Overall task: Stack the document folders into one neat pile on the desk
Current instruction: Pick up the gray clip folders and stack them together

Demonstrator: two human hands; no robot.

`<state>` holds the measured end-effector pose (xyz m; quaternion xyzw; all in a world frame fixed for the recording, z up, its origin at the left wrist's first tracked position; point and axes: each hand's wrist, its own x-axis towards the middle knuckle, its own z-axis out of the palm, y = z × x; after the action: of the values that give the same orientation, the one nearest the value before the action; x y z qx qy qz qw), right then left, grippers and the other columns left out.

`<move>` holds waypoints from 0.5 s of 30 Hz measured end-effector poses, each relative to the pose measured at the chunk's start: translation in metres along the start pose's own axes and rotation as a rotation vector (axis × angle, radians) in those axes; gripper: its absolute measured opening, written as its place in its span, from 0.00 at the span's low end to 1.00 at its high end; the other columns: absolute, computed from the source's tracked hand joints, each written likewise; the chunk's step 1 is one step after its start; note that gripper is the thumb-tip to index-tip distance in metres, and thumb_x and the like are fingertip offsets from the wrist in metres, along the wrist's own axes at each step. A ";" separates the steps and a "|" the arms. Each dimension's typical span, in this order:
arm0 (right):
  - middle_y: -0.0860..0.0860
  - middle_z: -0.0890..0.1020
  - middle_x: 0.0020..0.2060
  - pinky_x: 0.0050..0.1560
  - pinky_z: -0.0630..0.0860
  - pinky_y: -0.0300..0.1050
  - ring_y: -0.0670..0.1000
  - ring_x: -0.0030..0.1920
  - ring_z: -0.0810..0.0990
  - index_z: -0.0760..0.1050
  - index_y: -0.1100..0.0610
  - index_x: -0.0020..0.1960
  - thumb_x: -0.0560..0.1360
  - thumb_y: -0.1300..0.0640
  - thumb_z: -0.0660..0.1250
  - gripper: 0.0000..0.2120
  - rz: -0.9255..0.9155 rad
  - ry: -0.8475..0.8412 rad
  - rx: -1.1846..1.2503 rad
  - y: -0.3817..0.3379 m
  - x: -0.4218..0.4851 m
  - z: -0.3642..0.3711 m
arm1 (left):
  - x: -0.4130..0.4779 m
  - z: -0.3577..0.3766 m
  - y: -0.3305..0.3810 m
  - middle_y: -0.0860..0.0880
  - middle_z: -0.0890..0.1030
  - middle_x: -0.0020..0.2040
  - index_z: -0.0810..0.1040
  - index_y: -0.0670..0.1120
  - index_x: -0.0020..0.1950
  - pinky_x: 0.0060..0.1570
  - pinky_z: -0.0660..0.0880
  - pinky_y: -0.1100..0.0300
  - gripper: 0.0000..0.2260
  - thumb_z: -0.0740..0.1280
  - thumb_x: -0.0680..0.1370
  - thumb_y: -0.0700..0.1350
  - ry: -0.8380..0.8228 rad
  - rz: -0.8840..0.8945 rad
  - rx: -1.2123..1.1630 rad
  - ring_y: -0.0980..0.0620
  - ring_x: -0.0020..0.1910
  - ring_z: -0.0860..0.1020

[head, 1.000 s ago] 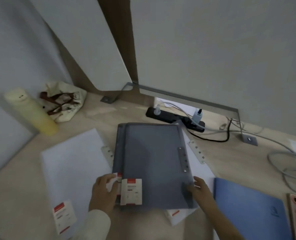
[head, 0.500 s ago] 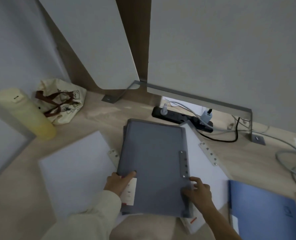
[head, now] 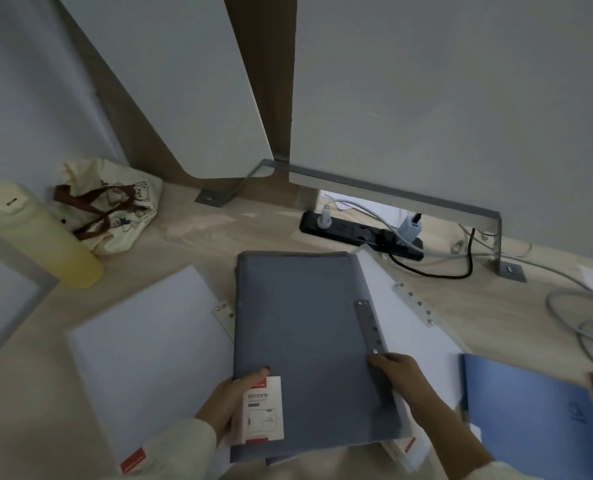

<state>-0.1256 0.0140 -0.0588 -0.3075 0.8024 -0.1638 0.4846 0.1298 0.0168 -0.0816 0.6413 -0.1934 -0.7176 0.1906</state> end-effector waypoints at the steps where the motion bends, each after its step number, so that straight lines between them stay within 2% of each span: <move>1: 0.58 0.80 0.52 0.52 0.71 0.45 0.55 0.49 0.77 0.77 0.63 0.56 0.76 0.53 0.61 0.16 -0.009 0.002 -0.043 0.001 0.000 0.000 | -0.002 0.002 -0.003 0.42 0.83 0.29 0.79 0.41 0.37 0.43 0.78 0.51 0.13 0.72 0.67 0.51 -0.010 -0.016 -0.032 0.41 0.37 0.80; 4: 0.57 0.79 0.55 0.57 0.73 0.48 0.57 0.53 0.78 0.76 0.60 0.57 0.75 0.49 0.63 0.18 -0.053 0.022 -0.143 0.008 -0.001 0.000 | -0.001 0.005 -0.007 0.42 0.81 0.27 0.78 0.41 0.37 0.33 0.77 0.56 0.11 0.70 0.70 0.49 0.001 -0.037 -0.121 0.42 0.33 0.79; 6: 0.56 0.78 0.54 0.52 0.72 0.44 0.55 0.52 0.77 0.73 0.61 0.59 0.76 0.50 0.62 0.17 -0.075 -0.033 -0.112 0.012 -0.004 -0.001 | -0.005 0.007 -0.005 0.42 0.83 0.29 0.78 0.40 0.42 0.32 0.77 0.56 0.09 0.71 0.69 0.45 -0.005 0.008 -0.100 0.41 0.34 0.80; 8: 0.54 0.77 0.53 0.49 0.71 0.41 0.52 0.50 0.75 0.71 0.60 0.58 0.78 0.52 0.58 0.13 -0.087 -0.070 -0.078 0.015 -0.006 -0.003 | -0.005 0.004 -0.001 0.40 0.83 0.33 0.77 0.40 0.46 0.34 0.78 0.53 0.14 0.74 0.64 0.43 0.016 0.070 -0.090 0.39 0.37 0.80; 10: 0.57 0.76 0.58 0.59 0.72 0.47 0.53 0.53 0.74 0.70 0.58 0.59 0.80 0.57 0.53 0.12 -0.132 -0.017 -0.064 0.019 -0.005 -0.006 | -0.011 -0.002 0.006 0.39 0.81 0.35 0.76 0.41 0.49 0.35 0.76 0.53 0.18 0.75 0.62 0.41 0.036 0.115 -0.072 0.40 0.36 0.79; 12: 0.60 0.71 0.65 0.67 0.66 0.51 0.58 0.61 0.72 0.69 0.57 0.65 0.79 0.62 0.53 0.16 -0.168 0.069 -0.157 0.027 -0.001 -0.007 | -0.017 -0.014 0.012 0.40 0.81 0.34 0.75 0.42 0.49 0.34 0.75 0.54 0.18 0.75 0.61 0.40 0.065 0.176 -0.044 0.41 0.34 0.78; 14: 0.60 0.64 0.69 0.70 0.60 0.50 0.60 0.68 0.65 0.64 0.54 0.70 0.77 0.60 0.58 0.21 -0.175 0.108 -0.326 0.033 -0.001 -0.007 | -0.024 -0.032 0.016 0.42 0.82 0.31 0.76 0.43 0.46 0.32 0.75 0.55 0.20 0.76 0.56 0.41 0.104 0.255 -0.030 0.42 0.34 0.79; 15: 0.59 0.61 0.71 0.71 0.57 0.50 0.59 0.71 0.61 0.61 0.52 0.72 0.76 0.57 0.61 0.25 -0.168 0.104 -0.396 0.034 -0.003 -0.007 | -0.030 -0.042 0.018 0.42 0.83 0.30 0.76 0.43 0.46 0.33 0.75 0.55 0.19 0.76 0.58 0.40 0.122 0.258 -0.026 0.42 0.34 0.79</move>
<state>-0.1421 0.0410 -0.0724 -0.4537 0.8142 -0.0588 0.3575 0.1756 0.0160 -0.0515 0.6509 -0.2531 -0.6493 0.3011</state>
